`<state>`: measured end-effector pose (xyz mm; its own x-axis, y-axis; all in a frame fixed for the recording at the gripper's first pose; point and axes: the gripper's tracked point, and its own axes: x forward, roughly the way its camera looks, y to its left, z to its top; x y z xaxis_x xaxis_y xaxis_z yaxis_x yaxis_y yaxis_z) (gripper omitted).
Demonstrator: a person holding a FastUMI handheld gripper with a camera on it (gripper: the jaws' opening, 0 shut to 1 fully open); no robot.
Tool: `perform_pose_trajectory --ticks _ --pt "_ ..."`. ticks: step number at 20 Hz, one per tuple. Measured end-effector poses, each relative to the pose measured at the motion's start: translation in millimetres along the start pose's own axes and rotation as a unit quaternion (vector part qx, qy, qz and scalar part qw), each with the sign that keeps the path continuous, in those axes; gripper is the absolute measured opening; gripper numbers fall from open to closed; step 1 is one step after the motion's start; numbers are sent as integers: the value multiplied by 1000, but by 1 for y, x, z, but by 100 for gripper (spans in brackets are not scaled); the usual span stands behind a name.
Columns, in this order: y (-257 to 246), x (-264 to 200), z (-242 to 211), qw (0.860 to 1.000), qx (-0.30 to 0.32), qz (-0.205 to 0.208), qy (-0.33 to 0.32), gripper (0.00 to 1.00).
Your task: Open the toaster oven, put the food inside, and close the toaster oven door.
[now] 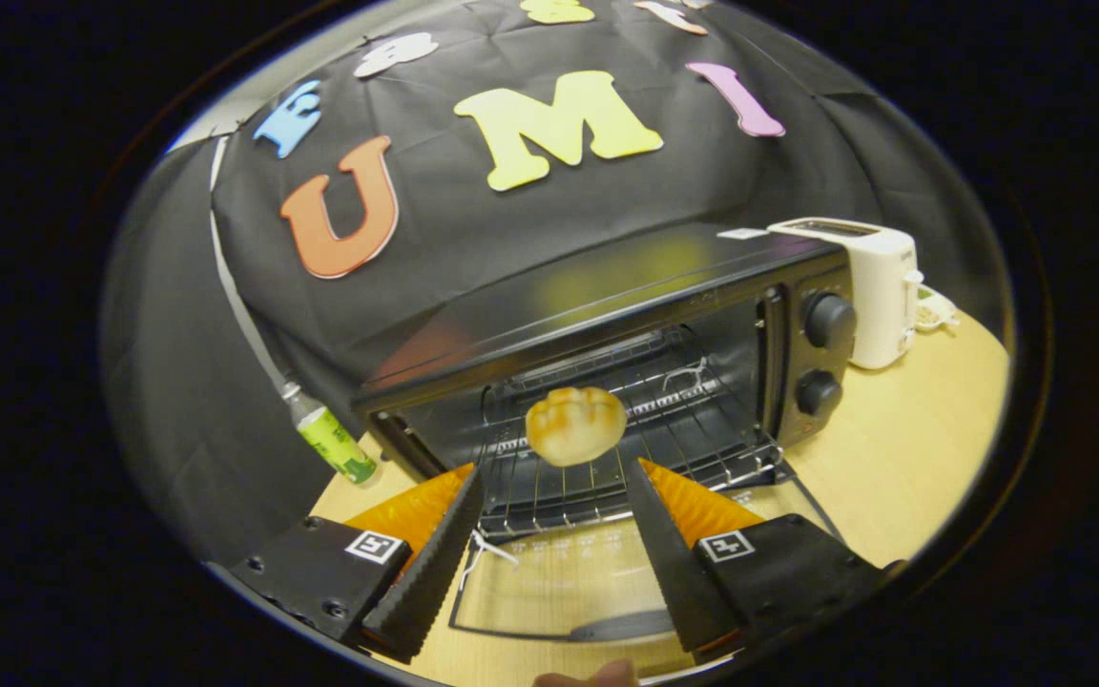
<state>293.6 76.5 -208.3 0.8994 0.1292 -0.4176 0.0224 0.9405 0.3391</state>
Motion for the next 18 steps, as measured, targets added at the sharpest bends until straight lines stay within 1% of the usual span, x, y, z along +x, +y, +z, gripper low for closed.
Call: perform_pose_trajectory --ticks 5,8,11,13,18 --pt "-2 -72 -14 999 -49 15 0 98" --pt "-16 -96 -39 996 -88 8 13 100" --pt "-31 -103 -62 995 -96 2 40 100" --pt "-39 -100 -75 994 -99 -6 55 100" --pt "-46 -89 -109 989 -109 -11 100 100"
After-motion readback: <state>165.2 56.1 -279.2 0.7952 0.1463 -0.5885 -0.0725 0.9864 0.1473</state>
